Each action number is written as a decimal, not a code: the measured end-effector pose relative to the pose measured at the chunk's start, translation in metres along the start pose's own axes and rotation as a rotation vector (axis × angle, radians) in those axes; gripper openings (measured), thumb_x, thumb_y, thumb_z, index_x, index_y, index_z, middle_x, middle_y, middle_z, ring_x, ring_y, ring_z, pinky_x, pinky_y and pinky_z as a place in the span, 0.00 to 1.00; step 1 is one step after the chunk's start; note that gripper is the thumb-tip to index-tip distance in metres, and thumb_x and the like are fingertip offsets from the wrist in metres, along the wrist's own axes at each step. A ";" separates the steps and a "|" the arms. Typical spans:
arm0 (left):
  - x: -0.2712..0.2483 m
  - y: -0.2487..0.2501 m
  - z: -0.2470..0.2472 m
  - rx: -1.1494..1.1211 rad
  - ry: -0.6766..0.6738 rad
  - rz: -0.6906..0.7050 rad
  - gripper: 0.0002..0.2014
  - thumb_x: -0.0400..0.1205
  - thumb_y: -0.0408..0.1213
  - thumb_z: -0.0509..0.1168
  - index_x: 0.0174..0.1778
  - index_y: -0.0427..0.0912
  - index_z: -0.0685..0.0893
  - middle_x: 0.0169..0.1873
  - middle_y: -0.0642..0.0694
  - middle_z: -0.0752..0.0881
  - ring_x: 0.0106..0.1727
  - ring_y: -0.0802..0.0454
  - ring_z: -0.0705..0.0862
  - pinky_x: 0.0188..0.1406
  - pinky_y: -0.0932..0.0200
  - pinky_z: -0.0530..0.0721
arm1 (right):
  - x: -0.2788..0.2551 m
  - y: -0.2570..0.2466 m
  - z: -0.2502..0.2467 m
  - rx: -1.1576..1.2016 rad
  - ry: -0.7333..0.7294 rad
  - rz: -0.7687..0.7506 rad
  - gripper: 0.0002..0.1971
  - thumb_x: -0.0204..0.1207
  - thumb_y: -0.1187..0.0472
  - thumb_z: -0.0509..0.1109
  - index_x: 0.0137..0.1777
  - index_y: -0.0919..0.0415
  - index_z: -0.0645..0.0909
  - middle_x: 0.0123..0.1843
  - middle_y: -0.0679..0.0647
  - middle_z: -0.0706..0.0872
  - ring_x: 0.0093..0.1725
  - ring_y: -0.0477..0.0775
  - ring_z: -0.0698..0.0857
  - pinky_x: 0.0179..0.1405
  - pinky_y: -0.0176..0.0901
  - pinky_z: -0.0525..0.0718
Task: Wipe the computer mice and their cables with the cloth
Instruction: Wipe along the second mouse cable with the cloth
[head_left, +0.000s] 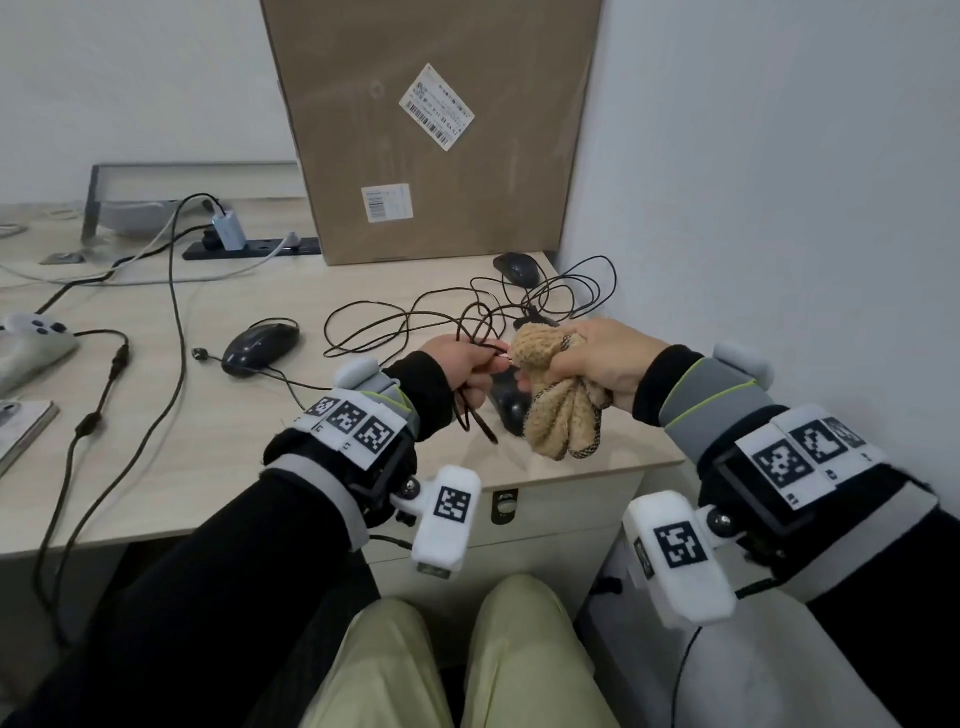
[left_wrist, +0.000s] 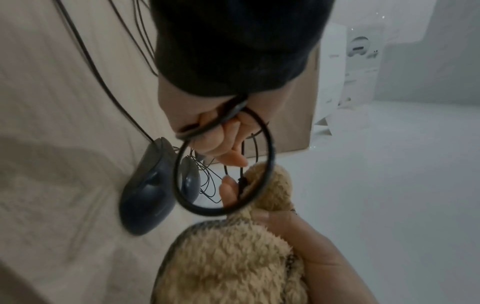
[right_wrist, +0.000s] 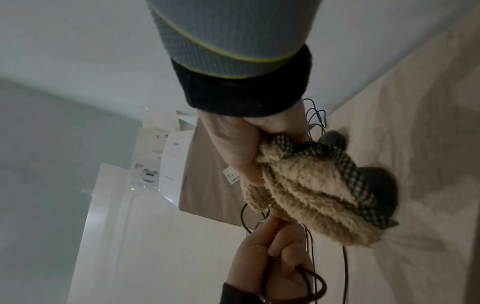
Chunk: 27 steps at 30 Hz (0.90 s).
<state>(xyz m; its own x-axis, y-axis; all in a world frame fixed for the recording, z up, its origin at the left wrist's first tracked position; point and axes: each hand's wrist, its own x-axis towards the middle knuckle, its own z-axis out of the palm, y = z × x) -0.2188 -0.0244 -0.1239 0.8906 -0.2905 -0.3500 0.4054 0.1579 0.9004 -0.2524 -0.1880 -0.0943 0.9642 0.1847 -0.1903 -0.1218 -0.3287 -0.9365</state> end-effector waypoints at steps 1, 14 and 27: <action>0.000 0.001 0.000 -0.046 -0.005 -0.004 0.15 0.88 0.28 0.47 0.41 0.39 0.76 0.20 0.49 0.81 0.11 0.63 0.65 0.09 0.76 0.61 | -0.001 0.000 0.000 0.073 -0.048 -0.005 0.16 0.70 0.85 0.59 0.49 0.70 0.81 0.50 0.70 0.86 0.50 0.65 0.88 0.49 0.52 0.87; -0.010 0.002 0.002 0.110 0.024 0.101 0.06 0.82 0.30 0.65 0.38 0.40 0.80 0.30 0.46 0.86 0.16 0.63 0.69 0.12 0.72 0.64 | -0.003 0.009 -0.001 0.405 0.013 -0.043 0.18 0.74 0.82 0.62 0.64 0.74 0.76 0.47 0.65 0.87 0.41 0.55 0.91 0.39 0.45 0.90; -0.013 0.004 0.005 0.141 0.106 0.120 0.04 0.80 0.34 0.68 0.40 0.39 0.81 0.23 0.50 0.87 0.14 0.64 0.71 0.11 0.72 0.64 | -0.005 0.017 0.004 0.350 0.072 -0.126 0.10 0.75 0.77 0.67 0.52 0.65 0.82 0.41 0.61 0.88 0.39 0.56 0.89 0.41 0.47 0.89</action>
<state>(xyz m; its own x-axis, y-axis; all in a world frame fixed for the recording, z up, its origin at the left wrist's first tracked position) -0.2297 -0.0250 -0.1147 0.9506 -0.1753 -0.2562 0.2685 0.0501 0.9620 -0.2605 -0.1909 -0.1102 0.9893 0.1343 -0.0573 -0.0619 0.0307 -0.9976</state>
